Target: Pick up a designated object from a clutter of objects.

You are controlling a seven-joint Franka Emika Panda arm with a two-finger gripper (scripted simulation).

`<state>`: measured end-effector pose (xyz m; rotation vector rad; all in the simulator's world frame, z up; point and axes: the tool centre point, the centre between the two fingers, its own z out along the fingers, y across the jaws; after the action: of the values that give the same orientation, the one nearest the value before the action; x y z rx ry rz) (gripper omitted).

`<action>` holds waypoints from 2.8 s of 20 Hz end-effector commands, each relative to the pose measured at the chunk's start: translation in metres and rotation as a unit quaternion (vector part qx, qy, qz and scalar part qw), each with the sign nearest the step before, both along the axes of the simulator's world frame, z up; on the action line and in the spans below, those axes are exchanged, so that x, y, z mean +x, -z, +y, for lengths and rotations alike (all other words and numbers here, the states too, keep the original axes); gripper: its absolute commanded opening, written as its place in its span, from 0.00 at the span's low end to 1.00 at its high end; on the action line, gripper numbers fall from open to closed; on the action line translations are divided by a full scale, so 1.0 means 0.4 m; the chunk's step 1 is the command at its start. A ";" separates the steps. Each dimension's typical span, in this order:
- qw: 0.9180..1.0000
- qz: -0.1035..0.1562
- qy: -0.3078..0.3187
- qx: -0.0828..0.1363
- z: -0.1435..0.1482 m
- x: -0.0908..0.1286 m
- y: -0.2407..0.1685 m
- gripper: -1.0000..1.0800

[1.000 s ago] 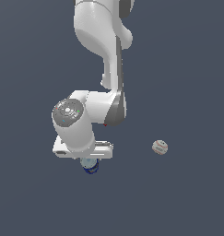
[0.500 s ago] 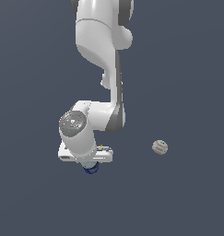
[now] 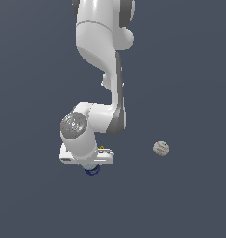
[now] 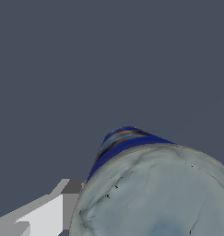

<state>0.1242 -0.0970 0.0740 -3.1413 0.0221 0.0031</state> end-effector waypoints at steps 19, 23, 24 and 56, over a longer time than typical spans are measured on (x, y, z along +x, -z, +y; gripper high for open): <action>1.000 0.000 0.000 0.000 -0.019 -0.059 -0.093 0.00; 1.000 0.000 0.000 0.000 -0.032 -0.099 -0.157 0.00; 1.000 0.000 0.000 0.000 -0.036 -0.110 -0.175 0.00; 1.000 -0.001 0.000 0.000 -0.162 -0.460 -0.774 0.00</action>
<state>-0.0575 -0.1608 0.3766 -3.1400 0.0231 0.0042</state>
